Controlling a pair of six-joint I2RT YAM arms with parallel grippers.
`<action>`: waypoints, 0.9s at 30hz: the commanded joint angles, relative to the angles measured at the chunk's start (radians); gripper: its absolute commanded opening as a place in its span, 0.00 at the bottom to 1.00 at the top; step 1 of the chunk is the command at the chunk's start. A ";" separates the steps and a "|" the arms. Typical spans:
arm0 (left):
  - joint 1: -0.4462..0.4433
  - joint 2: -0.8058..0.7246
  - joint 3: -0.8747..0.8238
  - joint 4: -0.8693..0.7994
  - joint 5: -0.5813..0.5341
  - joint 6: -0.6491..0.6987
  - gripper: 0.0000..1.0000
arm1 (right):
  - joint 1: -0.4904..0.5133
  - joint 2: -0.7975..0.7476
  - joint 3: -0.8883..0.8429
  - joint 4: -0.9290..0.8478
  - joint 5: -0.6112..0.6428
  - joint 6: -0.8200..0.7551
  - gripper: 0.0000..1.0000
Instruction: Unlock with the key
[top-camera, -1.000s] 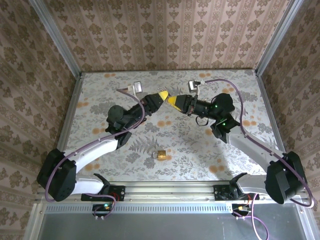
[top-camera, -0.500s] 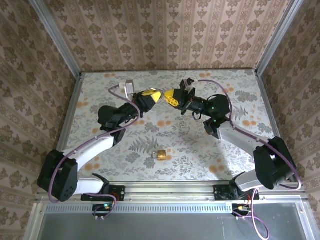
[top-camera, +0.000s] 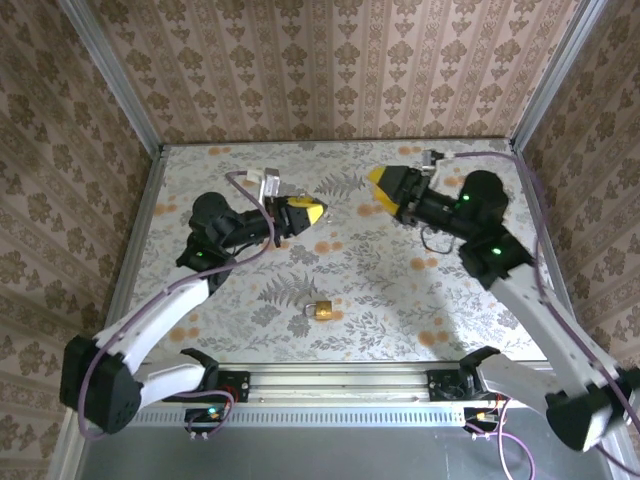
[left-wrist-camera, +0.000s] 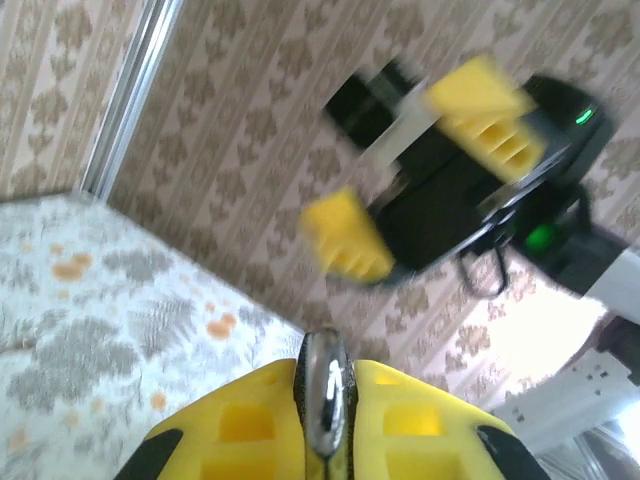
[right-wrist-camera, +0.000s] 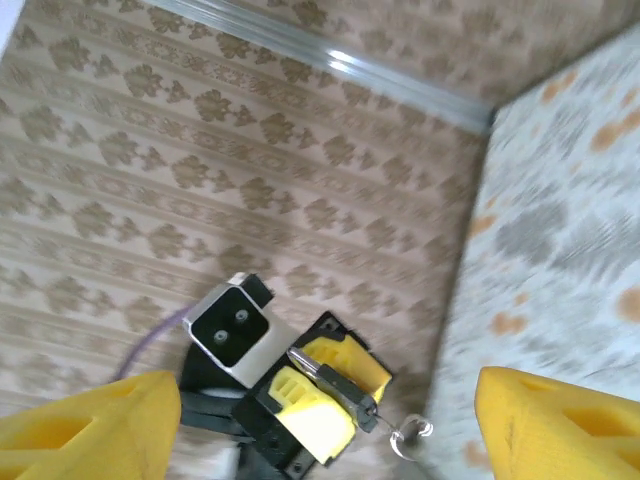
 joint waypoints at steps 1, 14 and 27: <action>-0.042 -0.017 0.102 -0.597 -0.004 0.351 0.00 | 0.002 0.000 0.084 -0.431 0.048 -0.465 0.79; -0.209 0.088 0.177 -0.738 -0.107 0.484 0.00 | 0.257 0.147 0.111 -0.524 0.066 -0.682 0.63; -0.258 0.156 0.189 -0.688 -0.040 0.474 0.00 | 0.275 0.141 -0.008 -0.420 0.031 -0.666 0.50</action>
